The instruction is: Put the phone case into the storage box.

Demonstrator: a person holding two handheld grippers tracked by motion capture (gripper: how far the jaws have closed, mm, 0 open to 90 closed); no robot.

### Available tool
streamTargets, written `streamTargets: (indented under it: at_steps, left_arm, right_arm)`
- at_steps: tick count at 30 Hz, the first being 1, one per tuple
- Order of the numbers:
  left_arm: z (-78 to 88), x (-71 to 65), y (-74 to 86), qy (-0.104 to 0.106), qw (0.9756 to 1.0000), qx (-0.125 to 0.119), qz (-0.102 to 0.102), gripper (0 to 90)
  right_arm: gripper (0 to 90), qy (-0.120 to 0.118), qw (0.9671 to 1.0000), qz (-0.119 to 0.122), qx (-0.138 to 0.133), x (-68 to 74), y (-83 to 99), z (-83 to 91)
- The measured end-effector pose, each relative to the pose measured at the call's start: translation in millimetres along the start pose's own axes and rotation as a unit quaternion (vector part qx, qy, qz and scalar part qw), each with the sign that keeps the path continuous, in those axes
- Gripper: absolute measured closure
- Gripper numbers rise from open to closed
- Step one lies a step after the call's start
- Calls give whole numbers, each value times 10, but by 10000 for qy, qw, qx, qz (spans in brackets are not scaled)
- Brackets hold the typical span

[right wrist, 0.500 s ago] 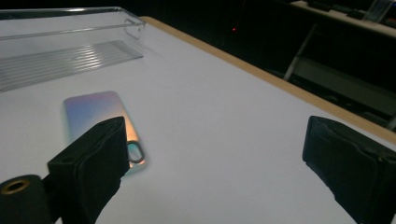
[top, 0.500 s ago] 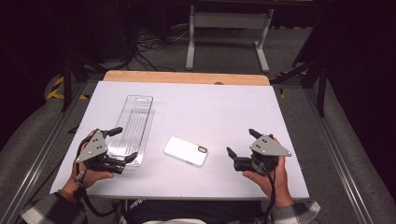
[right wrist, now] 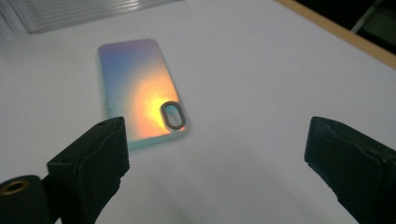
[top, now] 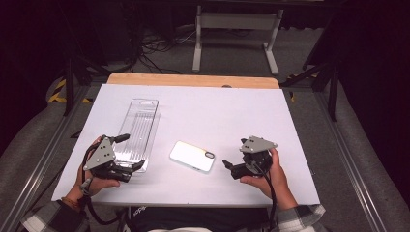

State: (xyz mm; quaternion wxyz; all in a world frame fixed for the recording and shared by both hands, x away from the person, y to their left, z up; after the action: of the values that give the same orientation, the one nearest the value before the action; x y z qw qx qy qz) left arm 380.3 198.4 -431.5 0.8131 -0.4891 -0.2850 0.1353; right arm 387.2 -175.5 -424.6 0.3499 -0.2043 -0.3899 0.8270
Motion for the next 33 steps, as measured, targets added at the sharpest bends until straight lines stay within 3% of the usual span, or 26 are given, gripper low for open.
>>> streamTargets:
  at_steps: [3, 6, 11, 17, 19, 23, 24, 33]
  left_arm:
    - [-4, -4, 1, -36, 9999, 79, -100, 47]
    - [-14, -15, 3, -125, 9998, 100, -155, 48]
    - [-19, -35, 6, -90, 9997, 87, -219, 52]
    - [-22, -71, 29, -26, 9996, 173, -240, 52]
    - [-30, -82, 33, -30, 9995, 185, -248, 52]
    - [-39, -103, 37, -19, 9994, 221, -276, 52]
    - [-46, -110, 39, -19, 9994, 222, -274, 52]
    - [-53, -118, 42, 29, 9992, 252, -307, 52]
  right_arm:
    - [65, -110, 9997, 23, 218, 11, -19, -73]
    - [67, -267, 9973, 117, 670, 48, -45, -224]
    - [94, -508, 9890, 449, 1317, 180, -82, -474]
    - [87, -720, 9816, 544, 1681, 278, -126, -663]
    - [87, -816, 9777, 521, 1861, 300, -125, -730]
    - [87, -788, 9736, 555, 2071, 303, -106, -818]
    - [87, -848, 9705, 574, 2183, 310, -94, -873]
    - [66, -886, 9616, 643, 2515, 328, -85, -1069]
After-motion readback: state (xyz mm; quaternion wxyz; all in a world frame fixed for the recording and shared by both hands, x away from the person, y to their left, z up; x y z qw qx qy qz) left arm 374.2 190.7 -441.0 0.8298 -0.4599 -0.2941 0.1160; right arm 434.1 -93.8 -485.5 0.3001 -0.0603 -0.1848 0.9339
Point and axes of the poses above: each handheld gripper's, and its own axes: z roughly backward along the jaws, y roughly out of its underside, x roughly to its left, the point moved 5 cm from there along -z, roughly forward along the jaws, and after that the axes turned 7 degrees about -z, right-handed, at the moved point
